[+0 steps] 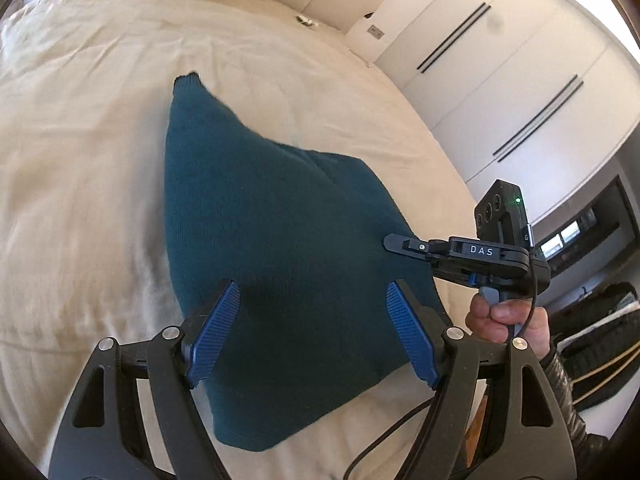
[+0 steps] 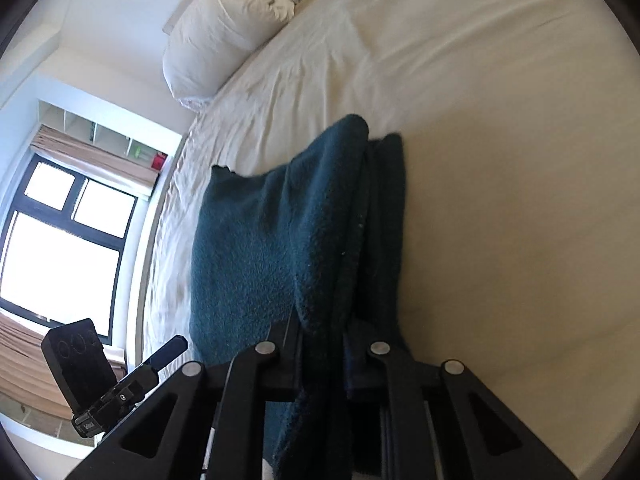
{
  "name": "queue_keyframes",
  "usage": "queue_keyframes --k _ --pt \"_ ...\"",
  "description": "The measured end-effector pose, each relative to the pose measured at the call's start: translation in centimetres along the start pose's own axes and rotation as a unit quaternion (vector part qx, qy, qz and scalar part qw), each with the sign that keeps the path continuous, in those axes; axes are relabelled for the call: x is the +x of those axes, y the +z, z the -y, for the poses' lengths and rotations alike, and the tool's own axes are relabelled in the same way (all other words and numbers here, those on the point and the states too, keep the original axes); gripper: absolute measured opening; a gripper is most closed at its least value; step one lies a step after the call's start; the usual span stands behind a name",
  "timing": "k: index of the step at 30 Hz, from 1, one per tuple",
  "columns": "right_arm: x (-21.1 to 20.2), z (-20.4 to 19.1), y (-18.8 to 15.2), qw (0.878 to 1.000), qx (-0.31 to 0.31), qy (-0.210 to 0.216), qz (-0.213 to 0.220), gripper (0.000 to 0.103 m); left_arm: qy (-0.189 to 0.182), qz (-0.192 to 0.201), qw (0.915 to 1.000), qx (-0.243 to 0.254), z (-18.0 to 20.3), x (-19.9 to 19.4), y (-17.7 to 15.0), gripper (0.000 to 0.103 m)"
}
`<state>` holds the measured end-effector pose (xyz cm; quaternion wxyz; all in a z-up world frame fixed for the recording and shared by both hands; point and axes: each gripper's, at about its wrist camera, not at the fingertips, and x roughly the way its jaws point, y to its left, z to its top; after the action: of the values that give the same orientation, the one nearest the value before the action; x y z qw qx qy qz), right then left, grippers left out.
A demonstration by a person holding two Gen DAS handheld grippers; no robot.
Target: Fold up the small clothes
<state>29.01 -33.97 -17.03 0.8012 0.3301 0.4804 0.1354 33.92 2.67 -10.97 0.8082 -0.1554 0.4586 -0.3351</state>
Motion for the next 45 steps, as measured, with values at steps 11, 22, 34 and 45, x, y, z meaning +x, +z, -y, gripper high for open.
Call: queue_keyframes --k 11,22,34,45 --pt "0.2 2.5 -1.9 1.0 0.018 0.019 0.002 0.034 0.023 0.005 0.9997 -0.001 -2.0 2.6 0.6 0.076" --pt "-2.6 -3.9 -4.6 0.995 -0.088 0.023 0.041 0.055 0.086 0.0 0.9944 0.062 -2.6 5.3 -0.6 0.076" --pt "-4.2 2.1 -3.9 0.997 -0.018 0.052 0.06 0.051 0.091 0.039 0.9947 0.028 -5.5 3.1 1.7 0.076" --pt "3.5 0.4 1.2 0.997 -0.011 0.077 0.024 0.034 0.131 -0.001 0.9833 0.126 -3.4 12.0 6.2 0.076"
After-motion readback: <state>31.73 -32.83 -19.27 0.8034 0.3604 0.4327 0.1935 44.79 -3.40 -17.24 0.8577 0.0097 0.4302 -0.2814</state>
